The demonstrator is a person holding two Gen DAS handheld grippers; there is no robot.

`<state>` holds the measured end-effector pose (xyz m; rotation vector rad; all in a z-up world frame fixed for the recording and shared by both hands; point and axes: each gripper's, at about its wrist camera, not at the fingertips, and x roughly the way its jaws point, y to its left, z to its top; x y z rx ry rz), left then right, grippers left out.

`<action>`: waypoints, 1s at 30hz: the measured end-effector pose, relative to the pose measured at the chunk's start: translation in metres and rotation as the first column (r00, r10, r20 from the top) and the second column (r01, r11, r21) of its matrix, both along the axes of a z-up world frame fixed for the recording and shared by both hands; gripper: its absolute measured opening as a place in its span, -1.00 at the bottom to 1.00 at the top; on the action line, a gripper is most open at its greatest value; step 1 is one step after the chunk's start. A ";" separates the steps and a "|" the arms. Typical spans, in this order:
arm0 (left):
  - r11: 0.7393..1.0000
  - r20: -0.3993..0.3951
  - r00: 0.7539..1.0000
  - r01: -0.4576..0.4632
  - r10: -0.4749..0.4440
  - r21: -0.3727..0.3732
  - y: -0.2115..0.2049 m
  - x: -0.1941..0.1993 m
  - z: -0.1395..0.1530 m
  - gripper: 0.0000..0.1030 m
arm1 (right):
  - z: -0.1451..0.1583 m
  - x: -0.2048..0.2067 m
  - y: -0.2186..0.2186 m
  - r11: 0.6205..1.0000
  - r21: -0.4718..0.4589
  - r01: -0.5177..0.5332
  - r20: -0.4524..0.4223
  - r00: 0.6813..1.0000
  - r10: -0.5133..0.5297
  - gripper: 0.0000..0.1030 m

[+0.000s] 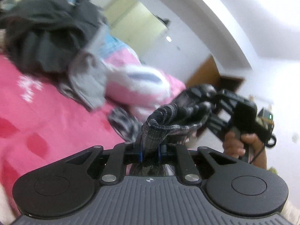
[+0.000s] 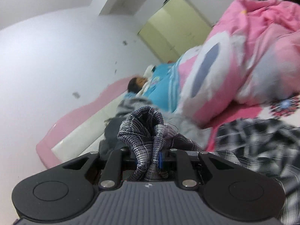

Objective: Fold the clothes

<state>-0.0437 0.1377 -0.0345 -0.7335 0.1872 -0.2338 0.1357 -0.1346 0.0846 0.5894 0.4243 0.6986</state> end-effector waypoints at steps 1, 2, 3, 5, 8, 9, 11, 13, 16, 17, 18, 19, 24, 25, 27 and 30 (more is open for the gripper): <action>0.999 0.001 1.000 -0.030 0.030 -0.016 0.011 -0.001 0.000 -0.78 | -0.001 0.005 0.015 1.000 -0.011 -0.014 -0.006 1.000 0.014 -0.62; 0.998 -0.002 0.998 -0.061 0.060 -0.031 0.023 -0.001 -0.001 -0.78 | -0.003 0.011 0.031 0.999 -0.023 -0.028 -0.012 1.000 0.028 -0.62; 0.995 -0.007 0.996 -0.089 0.089 -0.046 0.035 -0.001 -0.002 -0.78 | -0.005 0.017 0.047 0.999 -0.035 -0.042 -0.019 0.999 0.042 -0.62; 0.987 -0.033 0.990 -0.143 0.141 -0.068 0.056 0.005 -0.008 -0.78 | -0.009 0.028 0.079 0.996 -0.058 -0.071 -0.033 0.997 0.069 -0.62; 0.972 -0.068 0.976 -0.214 0.208 -0.096 0.088 0.008 -0.016 -0.78 | -0.016 0.047 0.126 0.989 -0.100 -0.112 -0.057 0.993 0.106 -0.62; 0.966 -0.074 0.970 -0.236 0.229 -0.103 0.098 0.009 -0.018 -0.78 | -0.019 0.055 0.141 0.985 -0.114 -0.126 -0.066 0.991 0.119 -0.62; 0.955 -0.078 0.961 -0.273 0.266 -0.112 0.115 0.011 -0.020 -0.78 | -0.023 0.067 0.169 0.979 -0.138 -0.150 -0.075 0.987 0.141 -0.62; 0.943 -0.080 0.949 -0.312 0.304 -0.116 0.132 0.013 -0.022 -0.78 | -0.027 0.077 0.195 0.973 -0.157 -0.172 -0.087 0.983 0.160 -0.62; 0.924 -0.097 0.930 -0.365 0.355 -0.118 0.156 0.018 -0.026 -0.78 | -0.036 0.091 0.229 0.961 -0.187 -0.202 -0.104 0.977 0.185 -0.62; 0.917 -0.109 0.923 -0.380 0.369 -0.118 0.163 0.020 -0.028 -0.78 | -0.041 0.096 0.240 0.956 -0.203 -0.211 -0.115 0.975 0.191 -0.62; 0.913 -0.131 0.917 -0.391 0.376 -0.115 0.170 0.024 -0.032 -0.78 | -0.047 0.101 0.250 0.951 -0.220 -0.219 -0.128 0.973 0.194 -0.62; 0.911 -0.162 0.911 -0.398 0.378 -0.113 0.175 0.029 -0.037 -0.78 | -0.054 0.107 0.259 0.945 -0.238 -0.222 -0.144 0.971 0.192 -0.62; 0.903 -0.328 0.876 -0.411 0.353 -0.126 0.195 0.053 -0.067 -0.78 | -0.098 0.129 0.286 0.926 -0.311 -0.212 -0.257 0.957 0.133 -0.62; 0.904 -0.344 0.872 -0.410 0.348 -0.126 0.195 0.056 -0.070 -0.78 | -0.107 0.133 0.289 0.925 -0.319 -0.208 -0.277 0.953 0.119 -0.62; 0.903 -0.375 0.861 -0.412 0.343 -0.123 0.198 0.063 -0.077 -0.77 | -0.120 0.141 0.296 0.919 -0.337 -0.204 -0.302 0.948 0.100 -0.63; 0.905 -0.388 0.856 -0.411 0.341 -0.112 0.199 0.068 -0.083 -0.72 | -0.137 0.151 0.312 0.901 -0.371 -0.224 -0.342 0.935 0.092 -0.59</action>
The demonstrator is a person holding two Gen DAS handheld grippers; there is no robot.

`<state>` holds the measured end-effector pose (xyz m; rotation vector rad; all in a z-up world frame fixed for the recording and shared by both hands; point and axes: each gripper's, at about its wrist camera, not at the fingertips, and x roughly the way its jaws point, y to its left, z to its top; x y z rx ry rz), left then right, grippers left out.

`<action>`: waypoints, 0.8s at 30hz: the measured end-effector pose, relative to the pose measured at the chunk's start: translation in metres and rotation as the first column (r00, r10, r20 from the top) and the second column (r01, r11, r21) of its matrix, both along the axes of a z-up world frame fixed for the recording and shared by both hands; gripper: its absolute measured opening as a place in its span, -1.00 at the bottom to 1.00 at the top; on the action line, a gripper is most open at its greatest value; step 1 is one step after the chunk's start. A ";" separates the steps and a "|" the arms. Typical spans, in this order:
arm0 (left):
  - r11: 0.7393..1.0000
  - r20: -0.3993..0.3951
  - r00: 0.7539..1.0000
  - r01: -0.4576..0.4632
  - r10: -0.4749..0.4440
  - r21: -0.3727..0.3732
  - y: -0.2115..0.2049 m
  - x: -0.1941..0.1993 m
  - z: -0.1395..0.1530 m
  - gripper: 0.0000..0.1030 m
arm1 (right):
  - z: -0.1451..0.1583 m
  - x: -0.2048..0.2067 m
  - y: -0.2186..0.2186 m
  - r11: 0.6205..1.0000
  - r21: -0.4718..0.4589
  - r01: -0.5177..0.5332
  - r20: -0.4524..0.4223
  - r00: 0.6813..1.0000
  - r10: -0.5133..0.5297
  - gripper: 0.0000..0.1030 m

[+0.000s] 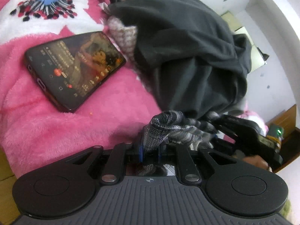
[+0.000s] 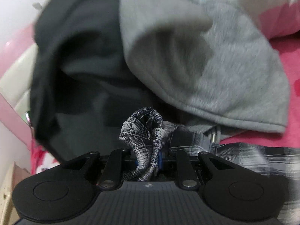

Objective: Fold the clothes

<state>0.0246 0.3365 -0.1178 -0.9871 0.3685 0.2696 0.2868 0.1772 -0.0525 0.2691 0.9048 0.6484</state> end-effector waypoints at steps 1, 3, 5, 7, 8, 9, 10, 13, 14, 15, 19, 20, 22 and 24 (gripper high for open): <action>1.000 0.000 1.000 0.001 -0.001 0.010 -0.001 0.000 0.000 -0.70 | -0.004 0.002 0.005 1.000 -0.015 -0.017 -0.005 1.000 0.016 -0.54; 0.999 -0.002 1.000 0.007 -0.006 0.047 -0.004 0.000 0.000 -0.66 | -0.011 0.006 0.015 0.997 -0.046 -0.068 -0.004 0.998 0.068 -0.26; 0.997 -0.009 1.000 0.011 -0.011 0.072 -0.005 0.002 0.001 -0.65 | -0.008 0.005 0.017 0.991 -0.055 -0.121 0.014 0.992 0.122 0.01; 0.997 -0.010 1.000 0.010 -0.009 0.077 -0.005 0.002 0.001 -0.63 | 0.001 0.002 0.011 0.988 -0.061 -0.141 0.034 0.989 0.143 0.11; 0.997 -0.009 1.000 0.007 -0.006 0.075 -0.005 0.002 0.001 -0.62 | 0.008 0.000 0.002 0.990 -0.050 -0.131 0.046 0.990 0.134 0.18; 0.997 -0.008 1.000 0.004 -0.003 0.074 -0.005 0.002 0.001 -0.61 | 0.014 -0.002 -0.008 0.993 -0.034 -0.116 0.055 0.992 0.117 0.34; 0.997 -0.007 1.000 0.001 -0.001 0.072 -0.005 0.001 0.002 -0.61 | 0.021 -0.004 -0.019 0.995 -0.018 -0.100 0.064 0.993 0.101 0.42; 0.998 -0.004 1.000 -0.009 0.009 0.069 -0.006 0.001 0.002 -0.59 | 0.042 -0.017 -0.053 0.997 0.038 -0.072 0.102 0.992 0.068 0.42; 0.997 -0.005 1.000 -0.014 0.015 0.070 -0.007 0.001 0.003 -0.59 | 0.047 -0.023 -0.060 0.996 0.039 -0.080 0.124 0.990 0.075 0.39; 0.997 -0.005 1.000 -0.020 0.020 0.073 -0.008 0.001 0.003 -0.59 | 0.052 -0.030 -0.065 0.995 0.026 -0.100 0.151 0.984 0.095 0.31; 0.994 -0.017 0.999 -0.035 0.037 0.104 -0.011 0.002 0.003 -0.60 | 0.054 -0.041 -0.062 0.974 -0.161 -0.157 0.242 0.951 0.193 0.21; 0.993 -0.021 0.999 -0.036 0.038 0.113 -0.012 0.001 0.003 -0.62 | 0.052 -0.035 -0.058 0.963 -0.208 -0.172 0.252 0.942 0.223 0.21; 0.990 -0.027 0.999 -0.035 0.039 0.134 -0.014 0.001 0.003 -0.64 | 0.041 -0.017 -0.047 0.934 -0.277 -0.224 0.240 0.925 0.293 0.22; 0.987 -0.028 0.999 -0.034 0.039 0.154 -0.015 0.001 0.003 -0.65 | 0.031 -0.008 -0.042 0.906 -0.337 -0.256 0.242 0.907 0.346 0.22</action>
